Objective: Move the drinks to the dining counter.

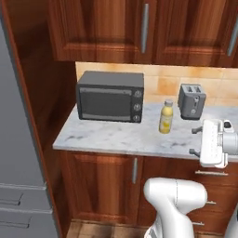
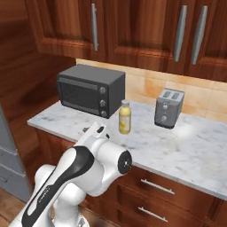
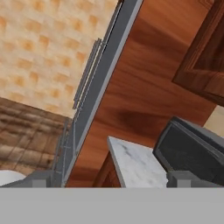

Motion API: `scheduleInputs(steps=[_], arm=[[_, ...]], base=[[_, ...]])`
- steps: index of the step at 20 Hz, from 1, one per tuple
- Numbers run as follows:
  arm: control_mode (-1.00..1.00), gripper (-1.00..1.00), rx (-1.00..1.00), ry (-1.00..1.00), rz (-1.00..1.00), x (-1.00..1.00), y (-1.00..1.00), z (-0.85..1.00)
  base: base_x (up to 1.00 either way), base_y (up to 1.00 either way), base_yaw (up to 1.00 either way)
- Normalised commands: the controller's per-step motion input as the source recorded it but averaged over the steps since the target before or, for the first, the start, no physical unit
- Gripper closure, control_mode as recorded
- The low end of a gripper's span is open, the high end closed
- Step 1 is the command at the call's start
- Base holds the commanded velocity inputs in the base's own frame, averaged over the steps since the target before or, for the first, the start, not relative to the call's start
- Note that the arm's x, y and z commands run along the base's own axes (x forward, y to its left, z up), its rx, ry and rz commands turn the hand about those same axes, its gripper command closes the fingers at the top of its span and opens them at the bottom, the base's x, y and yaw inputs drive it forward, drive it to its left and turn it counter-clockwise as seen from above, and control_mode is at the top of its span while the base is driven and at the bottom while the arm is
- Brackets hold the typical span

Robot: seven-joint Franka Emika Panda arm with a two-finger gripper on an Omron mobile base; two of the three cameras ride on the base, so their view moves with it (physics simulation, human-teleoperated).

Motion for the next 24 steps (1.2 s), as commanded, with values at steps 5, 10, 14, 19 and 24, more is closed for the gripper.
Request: scheduleInputs(steps=[5, 10, 14, 19, 24], arm=[[1.00, -1.00, 0.00, 0.00, 0.00, 0.00, 0.00, 0.00], [1.00, -1.00, 0.00, 0.00, 0.00, 0.00, 0.00, 0.00], [1.00, -1.00, 0.00, 0.00, 0.00, 0.00, 0.00, 0.00], [1.00, -1.00, 0.00, 0.00, 0.00, 0.00, 0.00, 0.00], [1.00, -1.00, 0.00, 0.00, 0.00, 0.00, 0.00, 0.00]], base=[[0.22, 0.03, -0.28], [0.56, 0.00, -0.17], [0.65, 0.07, -0.09], [0.56, 0.12, -0.04], [0.44, 0.18, -0.03]])
